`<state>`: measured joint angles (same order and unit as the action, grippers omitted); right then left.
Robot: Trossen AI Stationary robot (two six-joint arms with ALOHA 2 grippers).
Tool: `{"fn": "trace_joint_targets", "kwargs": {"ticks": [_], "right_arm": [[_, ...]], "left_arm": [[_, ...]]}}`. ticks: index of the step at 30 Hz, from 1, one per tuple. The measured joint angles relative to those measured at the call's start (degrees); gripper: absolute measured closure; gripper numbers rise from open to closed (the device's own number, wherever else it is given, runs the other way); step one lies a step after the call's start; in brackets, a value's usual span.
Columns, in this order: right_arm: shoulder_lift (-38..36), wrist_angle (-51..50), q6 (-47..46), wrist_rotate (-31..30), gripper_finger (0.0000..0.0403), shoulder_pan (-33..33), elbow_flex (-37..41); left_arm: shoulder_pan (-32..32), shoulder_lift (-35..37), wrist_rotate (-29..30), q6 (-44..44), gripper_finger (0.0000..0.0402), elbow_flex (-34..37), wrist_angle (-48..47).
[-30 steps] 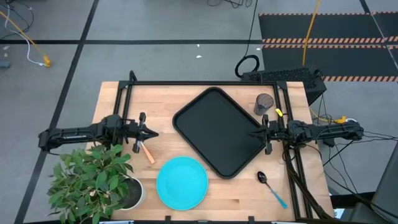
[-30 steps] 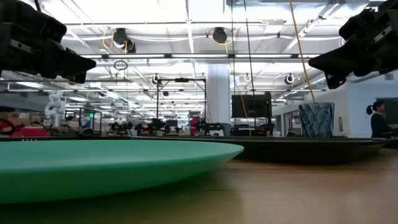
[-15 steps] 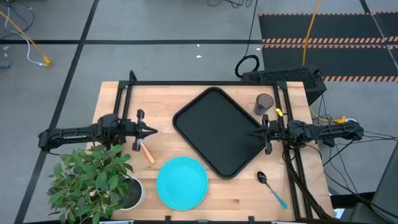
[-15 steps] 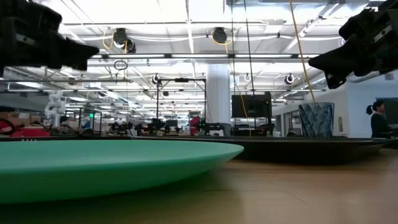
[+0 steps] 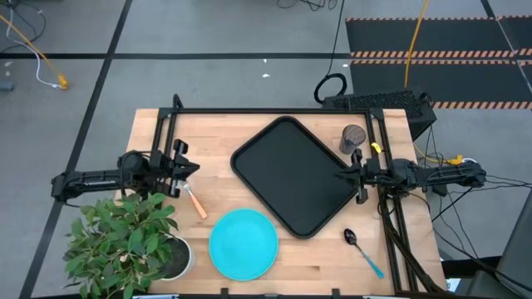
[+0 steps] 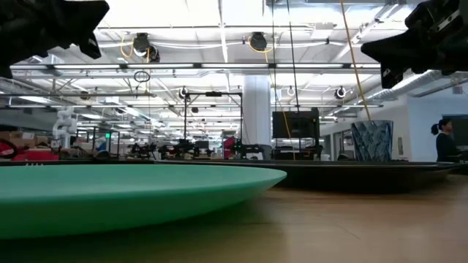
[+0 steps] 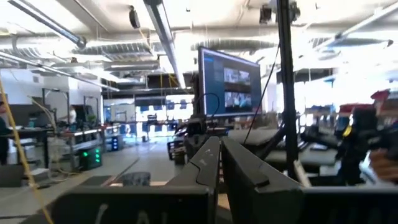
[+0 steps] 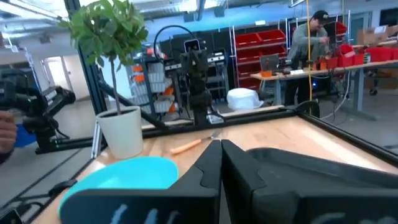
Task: Pick and place plate/cup/fork/spoon on tray
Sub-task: Prepare the black serving tray
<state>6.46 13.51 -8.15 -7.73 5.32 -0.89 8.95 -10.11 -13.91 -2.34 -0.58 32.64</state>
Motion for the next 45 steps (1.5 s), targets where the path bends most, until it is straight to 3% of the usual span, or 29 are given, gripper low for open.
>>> {"fn": "trace_joint_targets", "kwargs": {"ticks": [8,11,15,17,22,28,31,36,41,45], "right_arm": [[-0.01,2.97,3.49,0.02,0.0403,-0.02,0.0],[0.0,9.11,7.81,-1.4,0.0402,-0.02,0.0],[0.22,18.98,12.83,-5.04,0.0383,-0.13,0.0],[0.71,22.46,15.98,-7.65,0.0363,-0.51,-0.07],[3.39,23.11,18.3,-13.02,0.0287,-2.67,-1.42],[10.13,24.29,17.36,-13.53,0.0187,-4.45,-2.16],[13.91,23.68,14.43,-13.5,0.0155,-4.72,-2.19],[20.06,20.25,10.92,-13.49,0.0132,-4.7,-2.23],[25.02,21.2,13.57,-18.46,0.0131,-4.76,-2.27],[26.69,22.72,15.84,-19.77,0.013,-5.0,-2.27]], "left_arm": [[0.02,-0.02,0.11,2.05,0.038,0.0,3.92],[0.01,-0.02,2.52,2.88,0.038,-1.26,4.73],[-0.02,-1.31,5.19,4.71,0.038,-7.92,-6.95],[-0.02,-3.7,9.69,6.12,0.038,-11.89,-15.21],[0.02,-16.8,21.47,10.09,0.0379,-19.87,-23.24],[0.02,-37.2,23.83,13.56,0.0335,-30.71,-29.58],[-0.02,-45.83,28.47,13.37,0.0304,-38.08,-36.26],[0.58,-56.44,42.48,3.86,0.0263,-50.55,-50.09],[2.53,-65.4,43.53,-5.97,0.0233,-60.81,-64.2],[3.85,-72.19,42.7,-10.04,0.0206,-65.61,-69.8]]}}
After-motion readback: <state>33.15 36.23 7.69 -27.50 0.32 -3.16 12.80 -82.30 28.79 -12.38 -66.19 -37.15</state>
